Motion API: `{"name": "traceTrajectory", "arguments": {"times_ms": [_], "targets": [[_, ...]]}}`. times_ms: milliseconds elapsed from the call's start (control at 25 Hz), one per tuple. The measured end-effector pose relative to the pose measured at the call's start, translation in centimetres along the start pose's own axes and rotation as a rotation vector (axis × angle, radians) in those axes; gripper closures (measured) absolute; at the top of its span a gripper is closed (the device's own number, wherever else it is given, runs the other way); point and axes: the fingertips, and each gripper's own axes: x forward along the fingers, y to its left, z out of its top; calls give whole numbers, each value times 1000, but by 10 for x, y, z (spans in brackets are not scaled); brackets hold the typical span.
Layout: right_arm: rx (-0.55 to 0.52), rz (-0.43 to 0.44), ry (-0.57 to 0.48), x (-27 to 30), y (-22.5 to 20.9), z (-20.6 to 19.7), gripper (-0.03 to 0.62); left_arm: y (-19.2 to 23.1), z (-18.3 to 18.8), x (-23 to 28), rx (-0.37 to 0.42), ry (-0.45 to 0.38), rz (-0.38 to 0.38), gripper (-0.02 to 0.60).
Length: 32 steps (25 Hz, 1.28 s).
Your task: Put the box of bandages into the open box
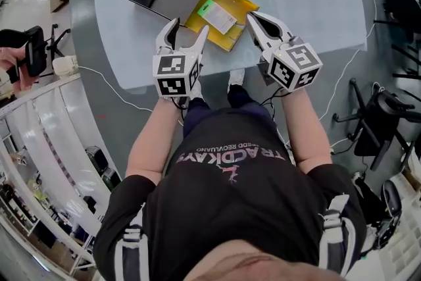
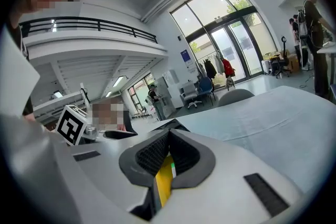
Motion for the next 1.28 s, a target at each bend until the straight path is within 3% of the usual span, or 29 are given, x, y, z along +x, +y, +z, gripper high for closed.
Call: {"name": "traceTrajectory", "arguments": {"times_ms": [120, 280, 480, 800, 1280], "targets": [[-25, -21, -41, 0, 21, 16, 582, 1, 23, -22, 11, -62, -62, 306], [-68, -53, -97, -5, 53, 36, 583, 2, 50, -55, 60, -147, -124, 450], [-117, -75, -169, -15, 98, 61, 582, 4, 78, -99, 77, -251, -208, 557], [-198, -87, -278, -31, 174, 95, 582, 2, 101, -168, 77, -393, -373, 565], [-194, -152, -276, -32, 229, 73, 583, 26, 77, -214, 73, -388, -444, 565]]}}
